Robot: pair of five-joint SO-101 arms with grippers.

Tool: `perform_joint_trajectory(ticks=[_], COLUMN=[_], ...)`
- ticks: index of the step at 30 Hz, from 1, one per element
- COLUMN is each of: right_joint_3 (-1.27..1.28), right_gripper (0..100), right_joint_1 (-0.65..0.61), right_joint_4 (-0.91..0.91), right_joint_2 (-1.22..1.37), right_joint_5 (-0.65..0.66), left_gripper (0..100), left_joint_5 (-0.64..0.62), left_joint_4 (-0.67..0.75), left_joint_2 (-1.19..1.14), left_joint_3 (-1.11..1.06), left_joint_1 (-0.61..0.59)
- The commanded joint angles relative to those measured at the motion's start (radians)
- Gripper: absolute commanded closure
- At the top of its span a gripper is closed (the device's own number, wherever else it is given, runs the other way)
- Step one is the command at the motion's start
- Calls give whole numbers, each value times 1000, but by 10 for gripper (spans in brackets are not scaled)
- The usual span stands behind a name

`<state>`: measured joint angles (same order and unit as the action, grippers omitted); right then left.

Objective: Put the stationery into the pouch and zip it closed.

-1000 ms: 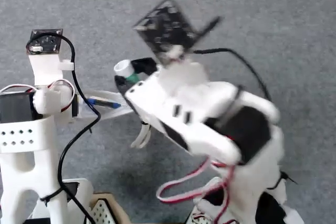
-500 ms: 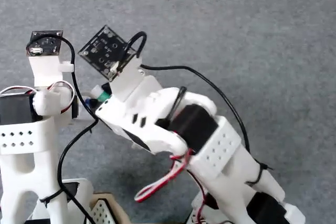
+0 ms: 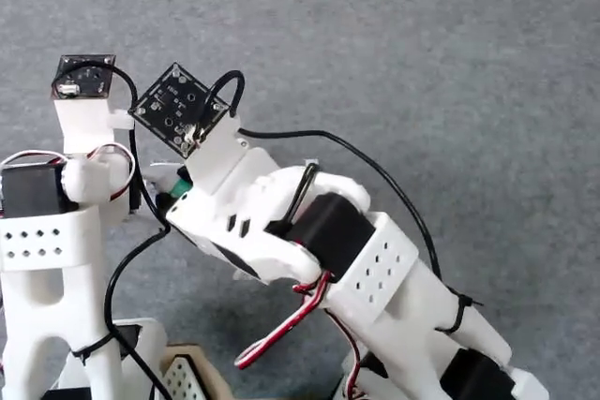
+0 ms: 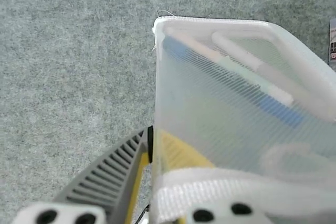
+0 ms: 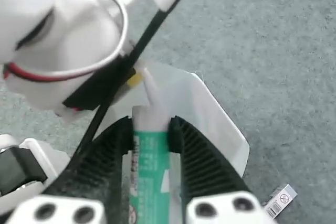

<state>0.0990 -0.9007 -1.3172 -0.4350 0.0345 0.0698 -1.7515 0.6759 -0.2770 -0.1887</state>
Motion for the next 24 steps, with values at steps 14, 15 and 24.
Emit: perform_joint_trajectory(ticks=[14, 15, 24], right_joint_3=[64, 64, 67], right_gripper=[986, 986, 986], right_joint_1=[-8, -8, -9], right_joint_4=[-95, -95, -92], right_joint_2=[-77, -93, -148], right_joint_5=[69, 69, 69], left_gripper=[972, 972, 972], left_joint_5=[-11, -11, -11], left_joint_4=[-8, -8, -8], left_joint_2=[9, 9, 6], left_joint_3=[7, 7, 7], left_joint_1=[-19, -19, -19])
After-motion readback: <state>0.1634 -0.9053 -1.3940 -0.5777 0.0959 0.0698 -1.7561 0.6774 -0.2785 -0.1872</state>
